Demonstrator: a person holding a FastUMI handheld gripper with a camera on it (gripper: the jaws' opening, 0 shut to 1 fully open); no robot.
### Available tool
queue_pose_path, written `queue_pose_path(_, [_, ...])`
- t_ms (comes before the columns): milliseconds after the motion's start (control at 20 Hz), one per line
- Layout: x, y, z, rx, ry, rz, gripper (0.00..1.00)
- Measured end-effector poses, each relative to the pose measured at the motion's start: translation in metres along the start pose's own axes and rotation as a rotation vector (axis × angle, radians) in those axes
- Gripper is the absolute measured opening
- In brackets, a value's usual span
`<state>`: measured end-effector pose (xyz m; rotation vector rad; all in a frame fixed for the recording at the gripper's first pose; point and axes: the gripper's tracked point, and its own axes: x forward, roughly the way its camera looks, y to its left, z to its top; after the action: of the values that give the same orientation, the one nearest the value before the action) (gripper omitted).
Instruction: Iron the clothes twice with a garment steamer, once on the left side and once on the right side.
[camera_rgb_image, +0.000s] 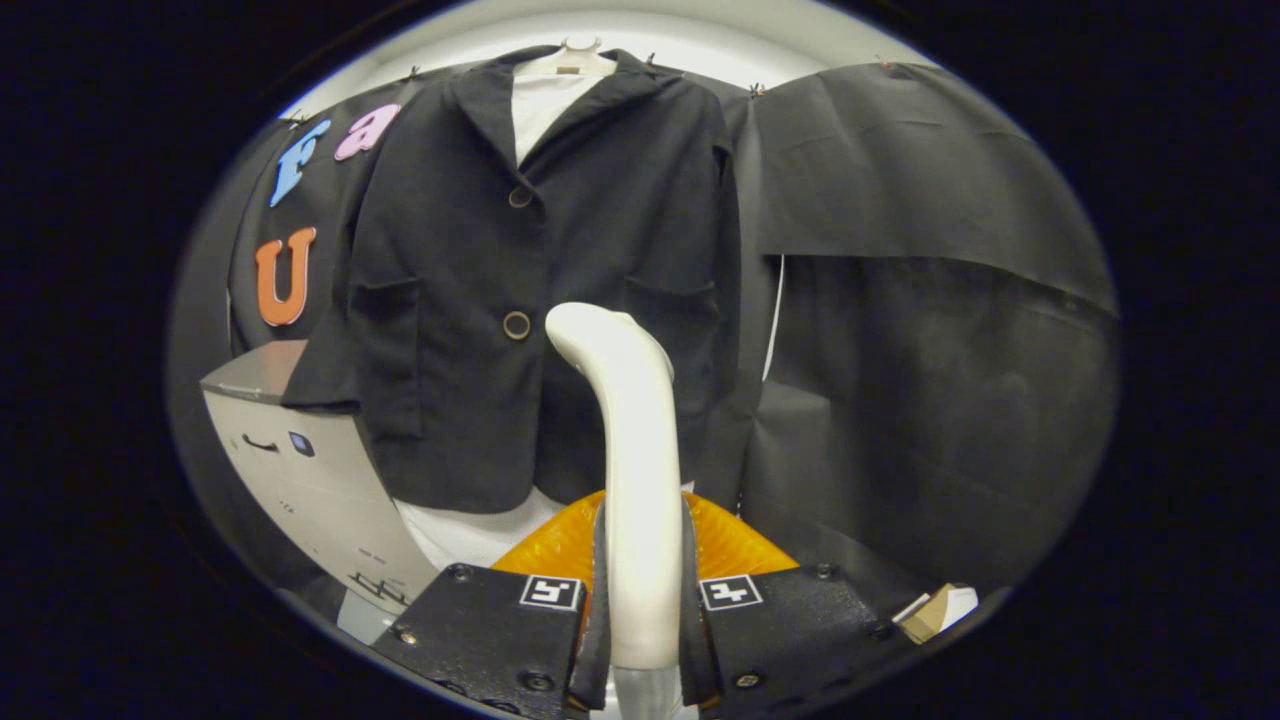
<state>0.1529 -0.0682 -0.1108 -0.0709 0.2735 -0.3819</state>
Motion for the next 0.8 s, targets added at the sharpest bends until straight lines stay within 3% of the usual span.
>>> queue_pose_path(800, [0.001,0.021,-0.096,-0.032,0.192,-0.045,0.3])
